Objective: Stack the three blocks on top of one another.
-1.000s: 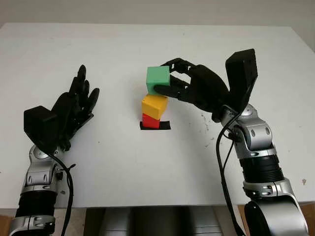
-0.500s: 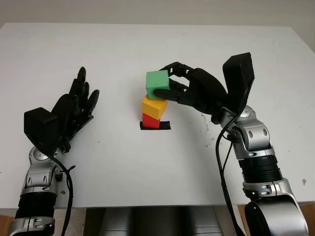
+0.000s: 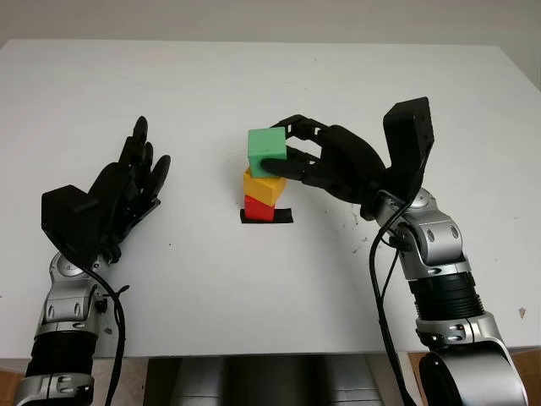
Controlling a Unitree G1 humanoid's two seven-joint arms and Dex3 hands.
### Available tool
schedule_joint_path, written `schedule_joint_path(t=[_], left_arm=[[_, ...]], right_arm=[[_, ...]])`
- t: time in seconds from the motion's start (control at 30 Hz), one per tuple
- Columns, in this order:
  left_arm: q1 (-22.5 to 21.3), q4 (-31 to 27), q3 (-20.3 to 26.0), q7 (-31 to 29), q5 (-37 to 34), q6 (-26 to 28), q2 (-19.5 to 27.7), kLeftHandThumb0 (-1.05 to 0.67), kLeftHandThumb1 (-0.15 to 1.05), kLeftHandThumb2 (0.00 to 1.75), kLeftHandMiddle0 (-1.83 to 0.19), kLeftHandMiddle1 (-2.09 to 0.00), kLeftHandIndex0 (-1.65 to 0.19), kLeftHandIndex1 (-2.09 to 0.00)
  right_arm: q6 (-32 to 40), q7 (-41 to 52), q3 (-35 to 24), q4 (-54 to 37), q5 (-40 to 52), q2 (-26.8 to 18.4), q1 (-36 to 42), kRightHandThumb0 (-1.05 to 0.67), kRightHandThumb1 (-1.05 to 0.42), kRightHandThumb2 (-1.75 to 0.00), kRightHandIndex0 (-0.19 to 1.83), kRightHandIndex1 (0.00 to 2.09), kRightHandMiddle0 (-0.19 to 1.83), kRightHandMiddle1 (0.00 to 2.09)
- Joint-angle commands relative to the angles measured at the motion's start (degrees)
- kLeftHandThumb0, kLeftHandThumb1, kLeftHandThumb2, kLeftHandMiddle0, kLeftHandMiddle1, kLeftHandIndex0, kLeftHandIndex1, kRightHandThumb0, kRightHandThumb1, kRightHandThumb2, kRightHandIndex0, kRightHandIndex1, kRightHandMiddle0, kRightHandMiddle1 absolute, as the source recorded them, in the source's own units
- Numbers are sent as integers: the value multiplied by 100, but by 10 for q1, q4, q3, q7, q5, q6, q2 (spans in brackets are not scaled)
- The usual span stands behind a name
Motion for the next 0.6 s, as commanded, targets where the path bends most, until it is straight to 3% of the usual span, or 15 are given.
schedule_joint_path(t=[0.0,0.57], left_arm=[[4,-8,0,-1,-4,0,1,-74,105,49,19,0,19,0],[7,-16,-1,1,-2,8,3,-76,105,48,19,0,19,0]], right_arm=[[-4,3,-1,-6,0,-5,3,-49,-97,-6,20,6,25,176],[-9,-5,10,-6,-32,-11,2,-50,-96,-5,21,6,23,173]])
